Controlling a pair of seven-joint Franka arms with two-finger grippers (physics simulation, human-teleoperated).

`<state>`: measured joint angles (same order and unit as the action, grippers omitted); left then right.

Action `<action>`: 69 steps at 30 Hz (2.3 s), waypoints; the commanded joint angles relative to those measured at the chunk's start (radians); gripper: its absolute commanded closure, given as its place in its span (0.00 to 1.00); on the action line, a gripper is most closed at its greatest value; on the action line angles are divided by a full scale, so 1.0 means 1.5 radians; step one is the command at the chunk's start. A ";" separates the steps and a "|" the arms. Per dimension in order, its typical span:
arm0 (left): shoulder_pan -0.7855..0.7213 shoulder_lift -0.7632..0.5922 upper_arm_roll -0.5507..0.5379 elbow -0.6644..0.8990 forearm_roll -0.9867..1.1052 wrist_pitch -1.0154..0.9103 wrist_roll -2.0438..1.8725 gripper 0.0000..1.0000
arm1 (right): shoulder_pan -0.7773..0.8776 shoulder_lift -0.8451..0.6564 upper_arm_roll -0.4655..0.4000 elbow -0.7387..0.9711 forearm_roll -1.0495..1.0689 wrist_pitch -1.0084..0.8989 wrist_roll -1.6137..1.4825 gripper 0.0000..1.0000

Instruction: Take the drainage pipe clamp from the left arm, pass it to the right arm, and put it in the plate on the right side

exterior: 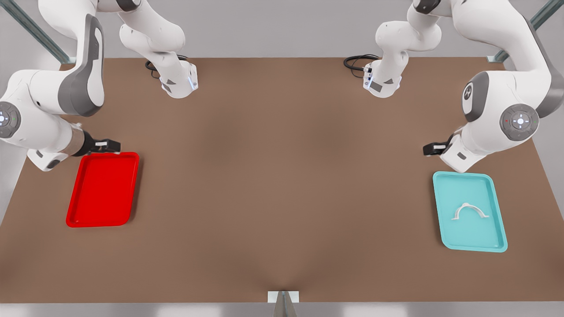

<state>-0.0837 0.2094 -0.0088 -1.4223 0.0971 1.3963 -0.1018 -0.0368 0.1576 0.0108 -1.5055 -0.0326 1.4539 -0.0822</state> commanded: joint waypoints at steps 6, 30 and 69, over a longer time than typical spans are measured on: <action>0.134 0.119 0.004 0.004 -0.030 0.164 0.036 0.00 | 0.000 -0.003 0.000 -0.003 -0.002 0.051 -0.035 0.00; 0.338 0.404 0.030 -0.081 -0.067 0.725 -0.262 0.00 | 0.003 0.005 0.001 -0.004 -0.003 0.049 -0.033 0.00; 0.332 0.372 0.029 -0.072 -0.060 0.634 -0.248 0.79 | 0.023 0.011 0.007 -0.004 -0.043 0.041 -0.035 0.00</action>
<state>0.4155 0.7779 0.0332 -1.5307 0.0333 2.3966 -0.4768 -0.0017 0.1761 0.0215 -1.5111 -0.0968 1.5171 -0.1251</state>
